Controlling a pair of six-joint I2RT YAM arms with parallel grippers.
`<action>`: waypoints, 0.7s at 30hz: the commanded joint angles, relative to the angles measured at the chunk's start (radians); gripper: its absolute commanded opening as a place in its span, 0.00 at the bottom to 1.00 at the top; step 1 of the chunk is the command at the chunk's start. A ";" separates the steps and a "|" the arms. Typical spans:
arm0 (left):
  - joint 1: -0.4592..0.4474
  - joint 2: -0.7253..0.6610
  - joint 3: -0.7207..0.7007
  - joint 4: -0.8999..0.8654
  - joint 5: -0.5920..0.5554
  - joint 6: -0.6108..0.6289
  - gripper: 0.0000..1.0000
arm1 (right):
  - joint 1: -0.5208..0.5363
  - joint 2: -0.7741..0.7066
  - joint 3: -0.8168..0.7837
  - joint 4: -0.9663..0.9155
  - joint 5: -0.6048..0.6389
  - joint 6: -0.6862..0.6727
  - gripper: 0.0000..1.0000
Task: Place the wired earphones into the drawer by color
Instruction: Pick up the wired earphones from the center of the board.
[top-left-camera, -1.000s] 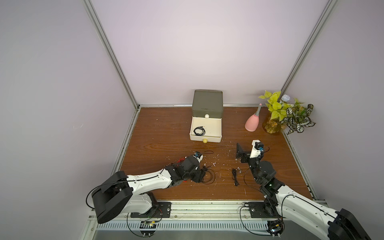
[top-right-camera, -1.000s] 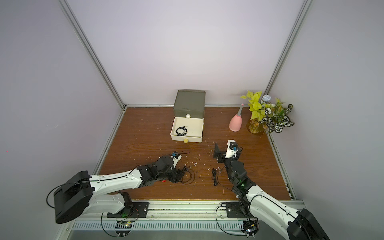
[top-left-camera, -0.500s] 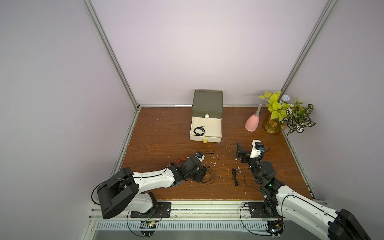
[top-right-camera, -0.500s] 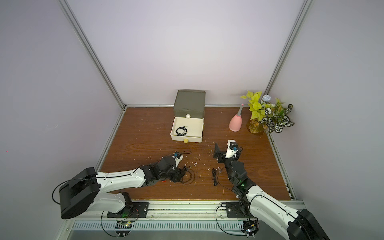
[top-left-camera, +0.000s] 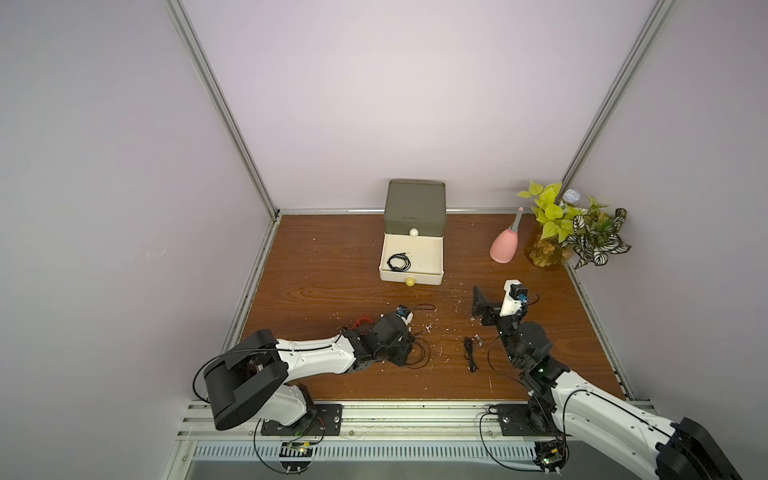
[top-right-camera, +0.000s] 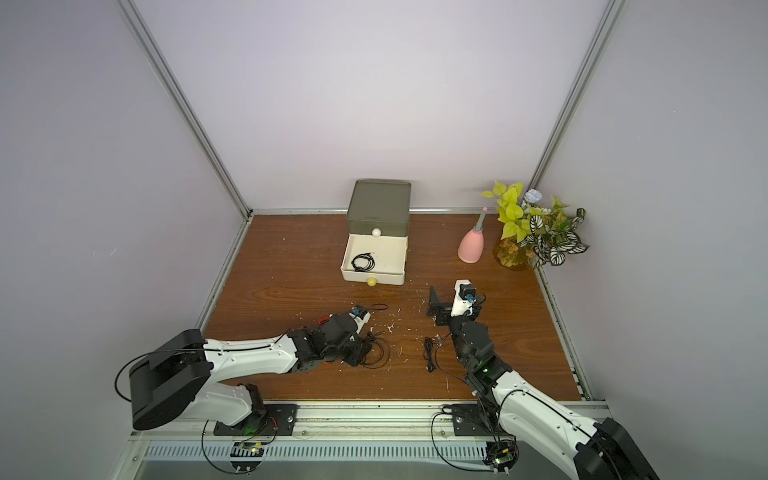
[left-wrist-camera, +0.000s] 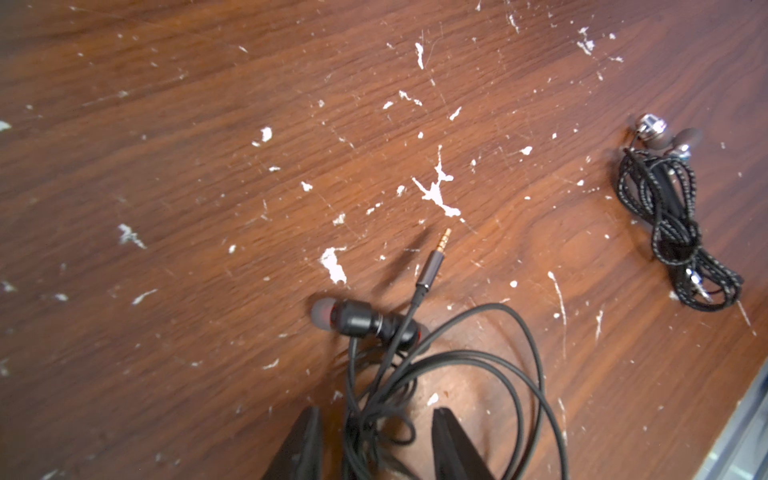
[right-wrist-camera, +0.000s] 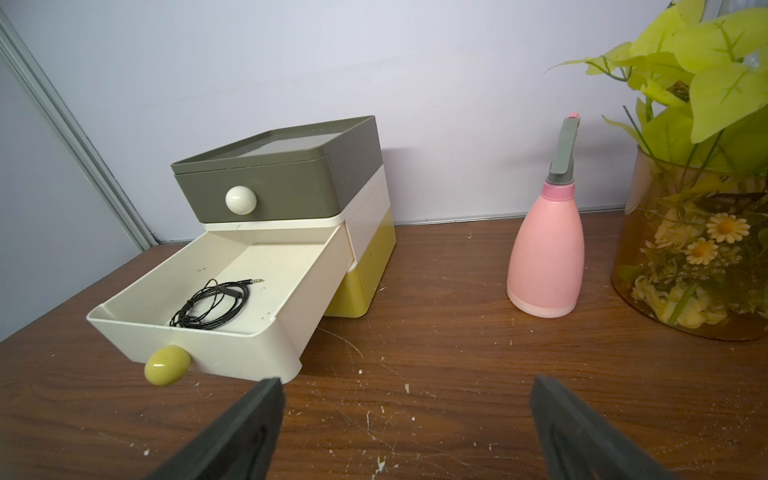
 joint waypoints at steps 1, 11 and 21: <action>-0.014 0.018 0.022 -0.002 -0.024 0.000 0.37 | -0.005 -0.011 -0.009 0.049 0.018 -0.013 0.99; -0.019 0.004 0.021 -0.012 -0.045 -0.008 0.21 | -0.005 -0.010 -0.011 0.051 0.018 -0.011 0.99; -0.020 -0.031 0.022 -0.023 -0.066 -0.006 0.03 | -0.004 -0.011 -0.013 0.053 0.020 -0.013 0.99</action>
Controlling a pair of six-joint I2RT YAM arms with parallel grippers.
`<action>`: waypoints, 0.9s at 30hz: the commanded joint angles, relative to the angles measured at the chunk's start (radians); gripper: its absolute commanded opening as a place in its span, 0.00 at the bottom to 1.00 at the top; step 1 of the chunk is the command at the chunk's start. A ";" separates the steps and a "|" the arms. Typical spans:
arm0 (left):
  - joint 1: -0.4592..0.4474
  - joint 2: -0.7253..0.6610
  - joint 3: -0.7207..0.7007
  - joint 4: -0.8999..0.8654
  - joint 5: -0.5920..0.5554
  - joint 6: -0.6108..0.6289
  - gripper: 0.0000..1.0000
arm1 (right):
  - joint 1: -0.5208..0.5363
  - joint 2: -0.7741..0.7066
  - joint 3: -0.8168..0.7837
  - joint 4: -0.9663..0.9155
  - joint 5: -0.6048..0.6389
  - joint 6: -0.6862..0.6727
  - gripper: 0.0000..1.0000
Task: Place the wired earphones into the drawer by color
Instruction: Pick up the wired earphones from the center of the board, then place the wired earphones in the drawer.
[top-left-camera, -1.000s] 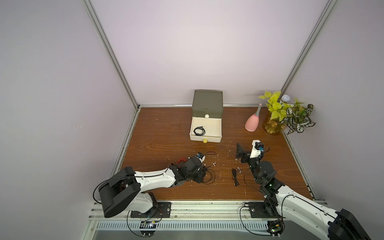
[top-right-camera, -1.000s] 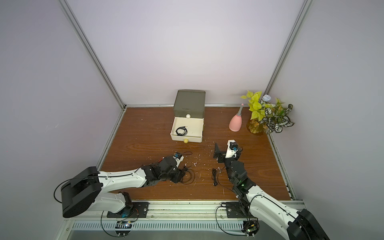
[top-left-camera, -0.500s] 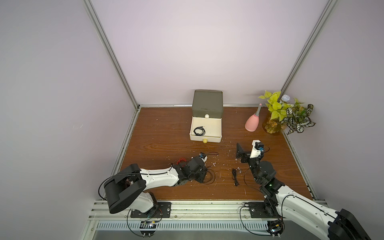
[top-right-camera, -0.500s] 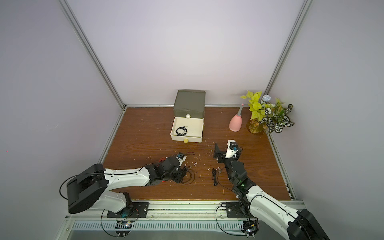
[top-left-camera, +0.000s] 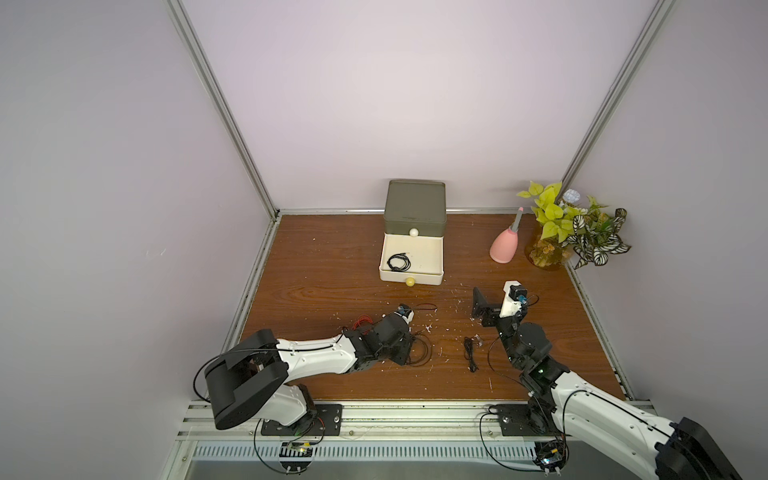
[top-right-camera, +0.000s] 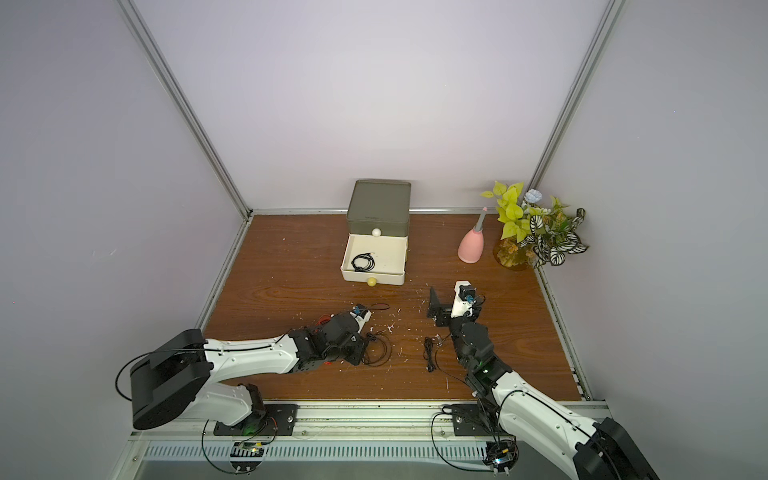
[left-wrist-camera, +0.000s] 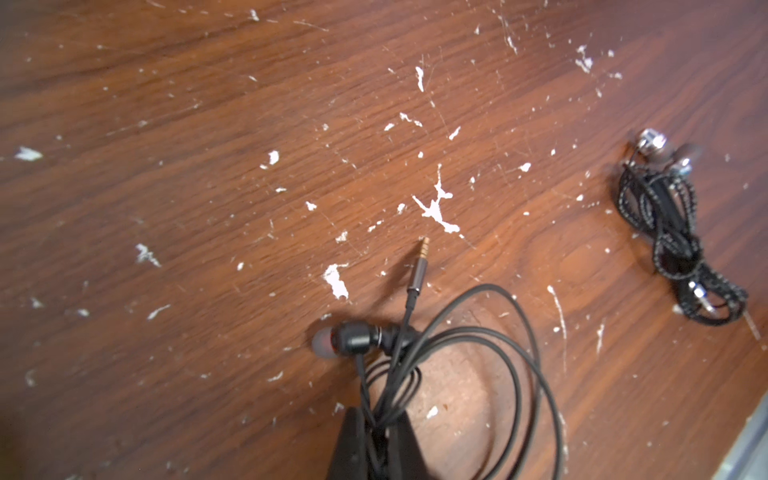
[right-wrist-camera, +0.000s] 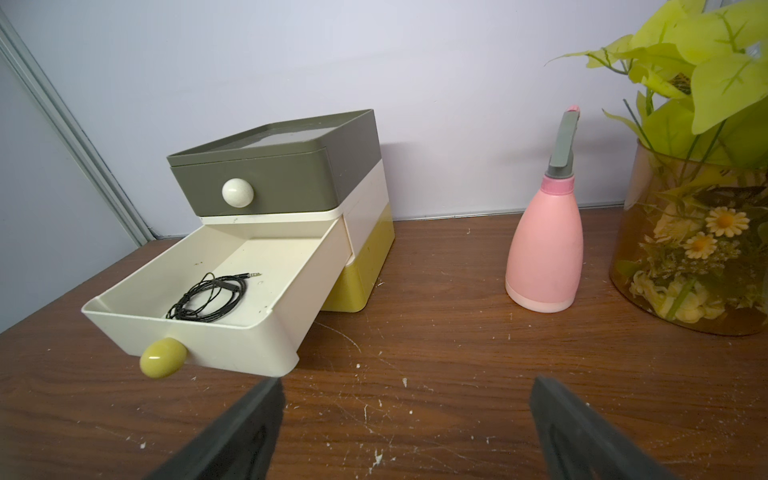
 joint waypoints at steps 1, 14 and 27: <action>-0.010 -0.024 0.013 -0.022 -0.028 -0.002 0.01 | -0.004 -0.011 -0.001 0.052 0.020 -0.012 0.99; -0.009 -0.127 0.068 -0.107 -0.082 0.018 0.00 | -0.005 -0.009 -0.002 0.053 0.018 -0.011 0.99; -0.009 -0.165 0.302 -0.251 -0.254 0.169 0.00 | -0.005 -0.013 -0.003 0.052 0.017 -0.009 0.99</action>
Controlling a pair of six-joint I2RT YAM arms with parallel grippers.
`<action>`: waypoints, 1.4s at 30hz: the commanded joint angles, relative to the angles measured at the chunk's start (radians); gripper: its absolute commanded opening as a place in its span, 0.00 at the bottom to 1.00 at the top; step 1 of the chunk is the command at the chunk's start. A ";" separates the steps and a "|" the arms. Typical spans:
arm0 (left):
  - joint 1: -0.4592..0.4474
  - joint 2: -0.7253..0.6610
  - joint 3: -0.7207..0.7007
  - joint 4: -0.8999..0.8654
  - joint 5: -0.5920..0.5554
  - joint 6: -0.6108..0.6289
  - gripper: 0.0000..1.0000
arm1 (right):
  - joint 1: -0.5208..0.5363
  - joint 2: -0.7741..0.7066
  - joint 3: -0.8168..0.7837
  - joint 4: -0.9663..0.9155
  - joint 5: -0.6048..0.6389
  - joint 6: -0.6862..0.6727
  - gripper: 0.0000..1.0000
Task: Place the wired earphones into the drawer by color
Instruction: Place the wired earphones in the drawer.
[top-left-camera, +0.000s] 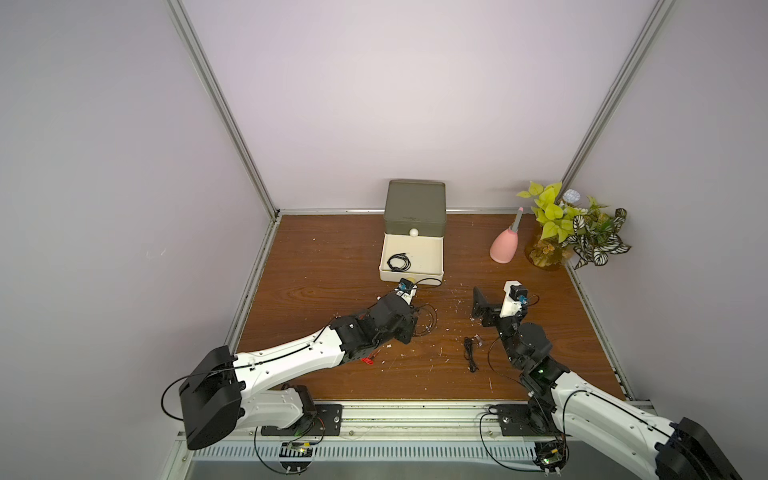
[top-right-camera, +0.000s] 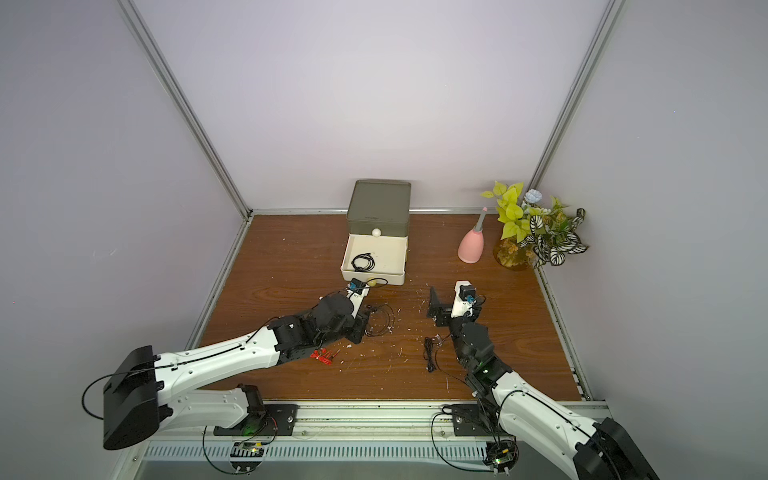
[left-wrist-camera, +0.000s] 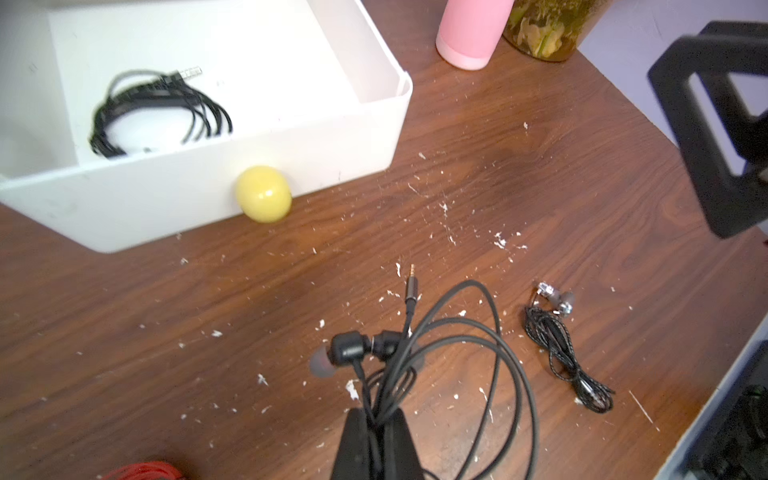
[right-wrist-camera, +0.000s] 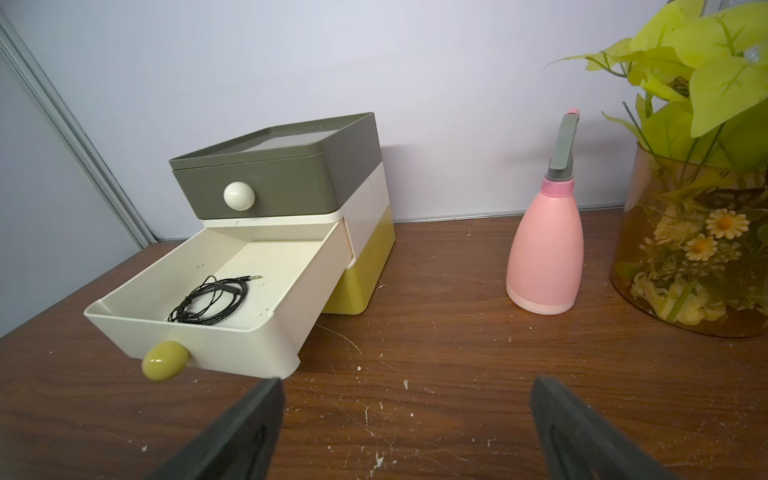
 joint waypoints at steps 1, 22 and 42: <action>-0.010 0.004 0.080 -0.044 -0.099 0.080 0.00 | -0.005 -0.014 -0.003 0.045 0.017 -0.010 0.99; 0.131 0.289 0.426 0.110 -0.286 0.442 0.00 | -0.004 -0.029 -0.006 0.043 0.018 -0.008 0.99; 0.293 0.422 0.371 0.252 -0.147 0.460 0.00 | -0.006 -0.011 -0.007 0.051 0.018 -0.009 0.99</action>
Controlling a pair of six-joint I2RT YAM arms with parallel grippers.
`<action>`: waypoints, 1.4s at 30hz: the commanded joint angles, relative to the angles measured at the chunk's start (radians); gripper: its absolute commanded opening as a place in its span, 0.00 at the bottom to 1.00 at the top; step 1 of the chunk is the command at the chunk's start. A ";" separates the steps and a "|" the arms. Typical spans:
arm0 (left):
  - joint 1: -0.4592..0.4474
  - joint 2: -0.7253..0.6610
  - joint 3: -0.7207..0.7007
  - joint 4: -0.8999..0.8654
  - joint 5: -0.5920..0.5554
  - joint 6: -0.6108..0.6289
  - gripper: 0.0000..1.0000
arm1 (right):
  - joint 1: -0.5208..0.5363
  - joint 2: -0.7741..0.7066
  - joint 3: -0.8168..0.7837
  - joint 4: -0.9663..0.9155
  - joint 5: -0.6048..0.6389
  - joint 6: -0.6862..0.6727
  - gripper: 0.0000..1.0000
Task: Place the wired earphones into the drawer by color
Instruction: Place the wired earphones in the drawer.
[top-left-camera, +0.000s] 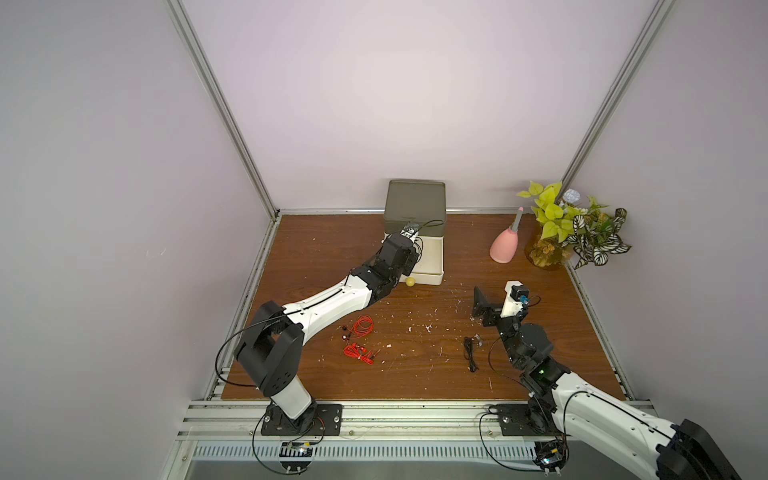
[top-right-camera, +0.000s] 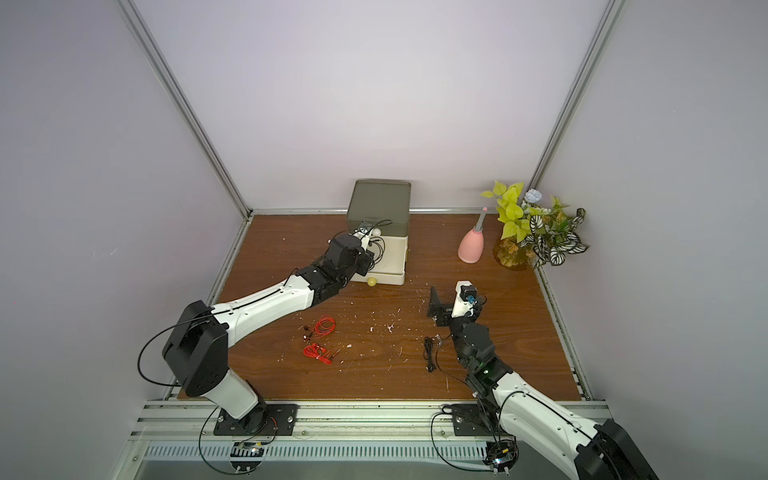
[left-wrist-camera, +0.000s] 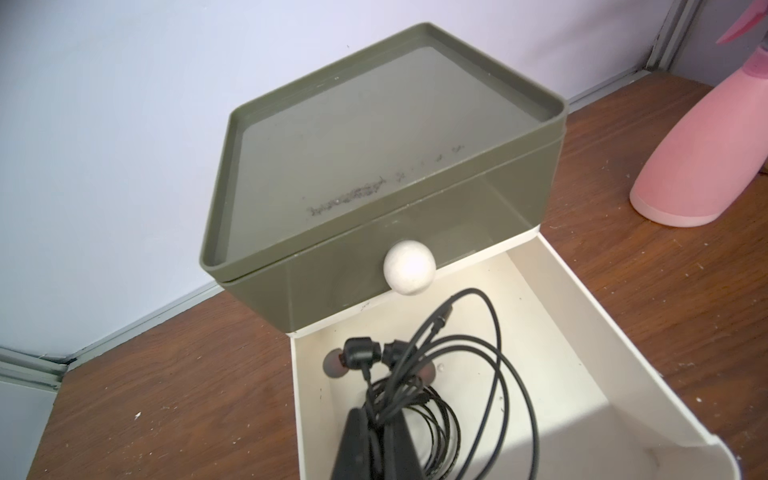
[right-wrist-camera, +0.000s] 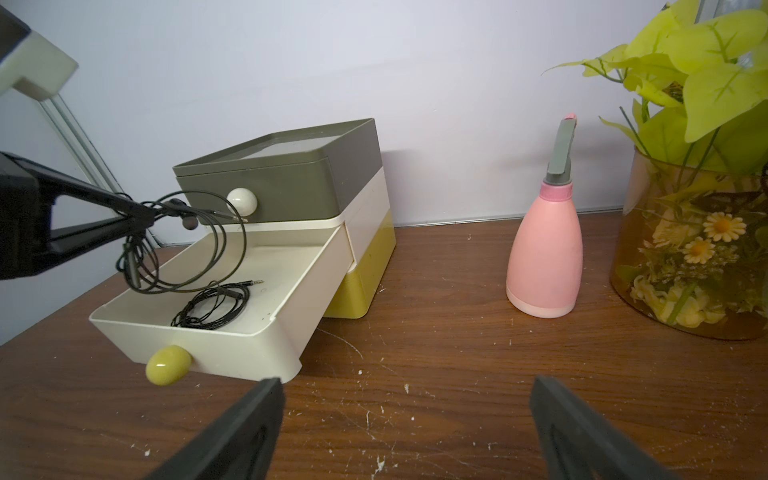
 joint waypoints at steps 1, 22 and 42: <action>0.013 0.019 -0.016 0.036 0.030 0.012 0.00 | -0.005 0.001 -0.003 0.047 0.018 -0.010 0.99; 0.065 0.056 -0.031 0.021 0.100 -0.038 0.38 | -0.005 0.008 0.001 0.044 0.016 -0.008 0.99; 0.065 -0.444 -0.324 0.053 0.158 -0.259 0.99 | -0.006 0.015 0.152 -0.398 -0.186 0.182 0.98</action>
